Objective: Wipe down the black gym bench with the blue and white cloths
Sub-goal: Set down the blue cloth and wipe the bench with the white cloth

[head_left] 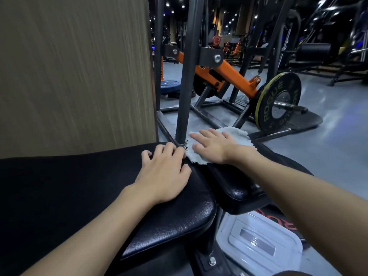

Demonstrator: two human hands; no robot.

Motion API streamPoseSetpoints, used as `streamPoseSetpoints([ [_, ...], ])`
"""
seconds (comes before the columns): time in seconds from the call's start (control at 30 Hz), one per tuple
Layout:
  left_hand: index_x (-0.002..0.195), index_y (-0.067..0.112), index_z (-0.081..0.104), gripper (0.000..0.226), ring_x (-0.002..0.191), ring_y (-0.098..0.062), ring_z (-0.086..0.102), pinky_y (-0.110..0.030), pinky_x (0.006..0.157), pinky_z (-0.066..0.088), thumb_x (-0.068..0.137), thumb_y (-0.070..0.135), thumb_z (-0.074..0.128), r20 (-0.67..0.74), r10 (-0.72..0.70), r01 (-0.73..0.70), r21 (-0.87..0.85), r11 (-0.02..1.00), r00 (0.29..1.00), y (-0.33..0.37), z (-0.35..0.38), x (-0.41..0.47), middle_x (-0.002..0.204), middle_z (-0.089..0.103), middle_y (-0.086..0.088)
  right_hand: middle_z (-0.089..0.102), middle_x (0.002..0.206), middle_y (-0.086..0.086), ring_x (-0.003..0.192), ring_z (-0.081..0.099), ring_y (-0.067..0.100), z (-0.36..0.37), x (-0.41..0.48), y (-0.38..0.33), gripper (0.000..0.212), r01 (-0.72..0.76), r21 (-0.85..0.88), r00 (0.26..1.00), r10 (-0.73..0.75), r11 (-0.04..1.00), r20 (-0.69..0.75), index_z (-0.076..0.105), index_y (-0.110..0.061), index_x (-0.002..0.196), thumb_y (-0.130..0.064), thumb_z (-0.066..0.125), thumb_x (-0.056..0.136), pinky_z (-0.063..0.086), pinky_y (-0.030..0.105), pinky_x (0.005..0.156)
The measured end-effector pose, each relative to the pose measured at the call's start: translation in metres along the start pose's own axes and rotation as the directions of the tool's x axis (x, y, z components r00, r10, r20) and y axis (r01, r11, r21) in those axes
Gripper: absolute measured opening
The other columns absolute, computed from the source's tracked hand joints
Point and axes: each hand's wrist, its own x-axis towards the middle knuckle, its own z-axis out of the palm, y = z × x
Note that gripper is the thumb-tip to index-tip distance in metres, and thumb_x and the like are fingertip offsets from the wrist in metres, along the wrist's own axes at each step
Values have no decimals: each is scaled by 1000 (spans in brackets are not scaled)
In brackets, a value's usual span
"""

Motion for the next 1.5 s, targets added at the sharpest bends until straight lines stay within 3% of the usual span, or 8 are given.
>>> streamPoseSetpoints([
  [0.17, 119, 31, 45, 31, 120, -15, 36, -44, 102, 23, 94, 43, 29, 29, -31, 32, -21, 999, 999, 3, -6, -3, 120, 42, 11, -3, 166, -8, 151, -8, 13, 3, -73, 3, 61, 52, -5, 999, -52, 999, -15, 5, -40, 156, -51, 21, 99, -2, 43, 122],
  [0.3, 130, 30, 43, 40, 133, -17, 29, -59, 113, 12, 95, 45, 30, 116, -31, 40, -82, 996, 993, 27, -6, -6, 134, 40, 9, -6, 166, -10, 151, -8, 11, 5, -122, 10, 59, 66, -65, 998, -66, 996, -7, 1, -39, 156, -53, 16, 101, -3, 39, 122],
  [0.77, 144, 35, 31, 53, 141, -9, 14, -58, 115, 6, 95, 55, 24, 149, 50, -42, -54, 998, 988, 34, -2, -5, 148, 32, 18, 13, 165, -7, 151, 6, 18, -4, 10, 47, 58, -75, 14, 997, 75, 997, -14, 16, -44, 154, -54, 13, 96, 3, 52, 120],
  [0.9, 144, 38, 31, 52, 142, -10, 14, -58, 115, 5, 96, 54, 23, 163, 47, -38, -61, 997, 986, 35, -4, -6, 149, 33, 19, 11, 163, -9, 150, 7, 22, 1, -33, 51, 66, -79, -19, 996, 78, 997, -42, 12, -49, 150, -63, 4, 86, 8, 55, 117],
  [1.03, 143, 37, 35, 49, 142, -9, 15, -57, 116, 4, 97, 52, 24, 157, 34, -20, -88, 996, 987, 35, -4, -7, 148, 34, 17, 4, 165, -8, 151, 0, 19, 4, -105, 59, 60, -75, -33, 996, 73, 997, -41, 7, -48, 152, -61, 5, 94, 3, 50, 120],
  [1.13, 143, 37, 36, 49, 142, -9, 16, -57, 116, 4, 97, 52, 24, 147, 28, -14, -94, 995, 989, 37, -4, -9, 148, 35, 16, 8, 164, -7, 151, 3, 20, 7, -130, 60, 79, -76, -66, 995, 71, 995, -66, 6, -48, 153, -69, -9, 77, 5, 49, 120],
  [1.27, 138, 39, 42, 45, 140, -7, 20, -56, 117, 5, 96, 48, 27, 93, 5, 6, -117, 993, 996, 39, -3, -9, 145, 37, 14, 12, 162, -9, 150, 3, 19, 3, -96, 68, 79, -102, -27, 993, 100, 994, -57, 7, -52, 150, -69, -6, 74, 9, 52, 119],
  [1.5, 139, 32, 37, 44, 136, -7, 27, -51, 118, 10, 97, 41, 30, 20, -26, 29, -174, 984, 999, 36, -2, -7, 142, 37, 15, 0, 167, -4, 152, -1, 29, -11, -7, 65, 59, -226, 52, 974, 224, 973, 43, 7, -51, 152, -61, 13, 94, 4, 57, 118],
])
